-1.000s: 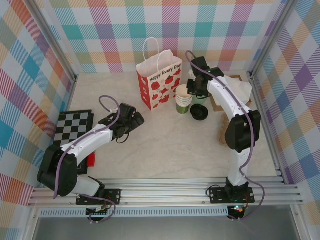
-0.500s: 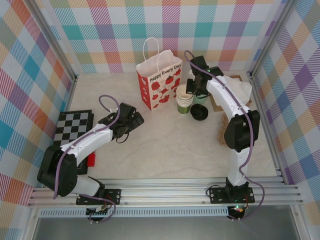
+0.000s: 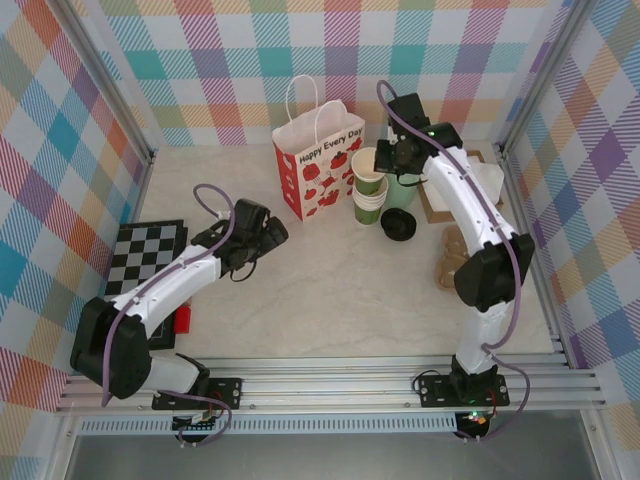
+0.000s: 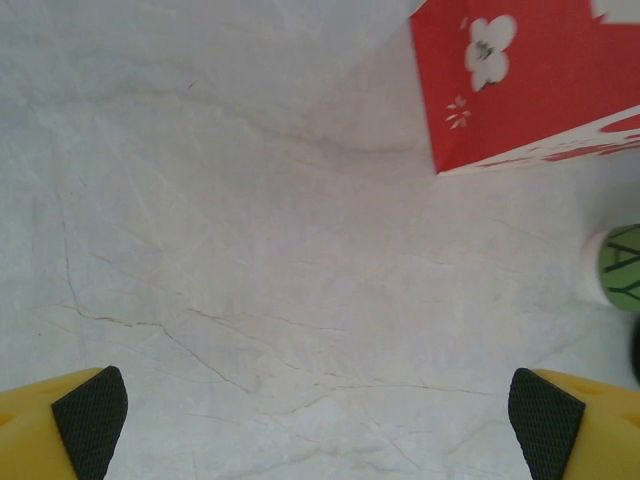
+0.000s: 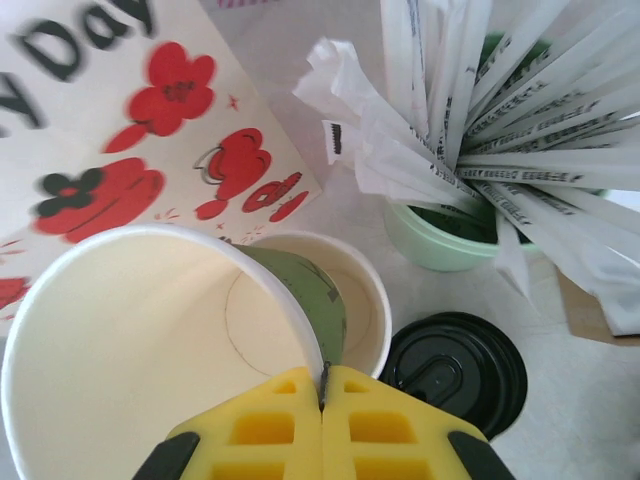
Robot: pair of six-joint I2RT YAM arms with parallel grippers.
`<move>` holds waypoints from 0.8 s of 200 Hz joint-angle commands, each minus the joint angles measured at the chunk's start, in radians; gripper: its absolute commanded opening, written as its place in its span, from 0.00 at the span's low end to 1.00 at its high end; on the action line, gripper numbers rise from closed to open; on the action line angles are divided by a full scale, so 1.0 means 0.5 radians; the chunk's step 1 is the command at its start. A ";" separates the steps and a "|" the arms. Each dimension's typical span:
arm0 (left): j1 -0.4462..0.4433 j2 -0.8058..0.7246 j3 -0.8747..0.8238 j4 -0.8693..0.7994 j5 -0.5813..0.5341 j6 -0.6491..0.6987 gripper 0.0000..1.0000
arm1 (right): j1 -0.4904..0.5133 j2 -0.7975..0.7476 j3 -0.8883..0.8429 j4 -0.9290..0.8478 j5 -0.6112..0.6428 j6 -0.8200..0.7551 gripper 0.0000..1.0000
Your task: Pack the takeout coffee
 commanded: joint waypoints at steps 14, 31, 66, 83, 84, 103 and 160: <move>-0.005 -0.148 0.101 -0.160 -0.051 0.060 1.00 | 0.190 -0.379 -0.139 -0.089 0.111 -0.025 0.00; -0.002 -0.203 0.102 -0.209 -0.122 0.060 1.00 | 0.320 -0.485 -0.295 -0.110 0.150 0.035 0.00; 0.007 -0.305 0.053 -0.297 -0.284 0.004 1.00 | 0.556 -0.531 -0.782 0.038 -0.031 0.226 0.00; 0.010 -0.346 0.005 -0.267 -0.275 -0.012 1.00 | 0.643 -0.451 -0.902 0.142 -0.140 0.281 0.00; 0.010 -0.347 0.002 -0.267 -0.273 -0.012 1.00 | 0.647 -0.445 -0.905 0.145 -0.139 0.282 0.00; 0.014 -0.357 -0.013 -0.266 -0.230 -0.043 1.00 | 0.723 -0.326 -0.945 0.211 -0.085 0.292 0.00; 0.013 -0.336 -0.087 -0.160 -0.026 -0.048 1.00 | 0.772 -0.220 -1.155 0.513 -0.013 0.307 0.00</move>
